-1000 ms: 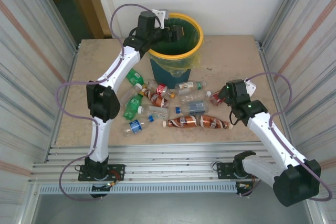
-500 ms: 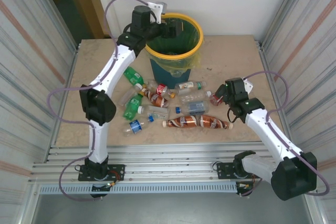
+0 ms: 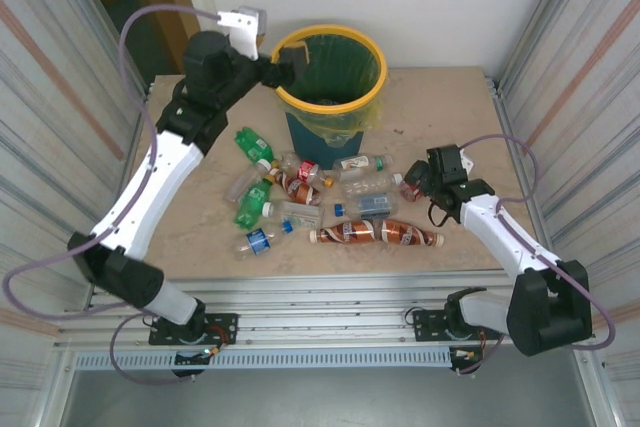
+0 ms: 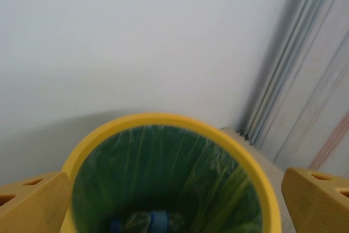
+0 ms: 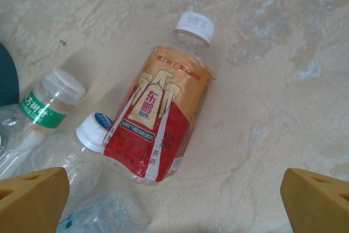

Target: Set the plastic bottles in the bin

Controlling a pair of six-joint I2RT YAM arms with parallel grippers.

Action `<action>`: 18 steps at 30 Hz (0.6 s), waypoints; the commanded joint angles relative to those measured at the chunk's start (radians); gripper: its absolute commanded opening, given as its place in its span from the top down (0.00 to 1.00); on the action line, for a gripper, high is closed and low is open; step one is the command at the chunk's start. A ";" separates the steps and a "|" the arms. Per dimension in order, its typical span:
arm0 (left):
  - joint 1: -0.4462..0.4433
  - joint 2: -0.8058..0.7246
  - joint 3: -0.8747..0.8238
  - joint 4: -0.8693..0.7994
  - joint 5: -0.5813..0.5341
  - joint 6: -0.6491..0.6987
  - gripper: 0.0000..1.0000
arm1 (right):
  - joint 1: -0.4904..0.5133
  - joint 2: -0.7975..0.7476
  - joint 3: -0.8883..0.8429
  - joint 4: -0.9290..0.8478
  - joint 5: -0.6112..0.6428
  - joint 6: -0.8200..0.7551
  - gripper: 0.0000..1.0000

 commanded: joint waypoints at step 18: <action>0.195 -0.555 -0.816 -0.010 -0.363 -0.223 0.01 | -0.044 0.211 0.087 0.075 -0.113 -0.035 0.02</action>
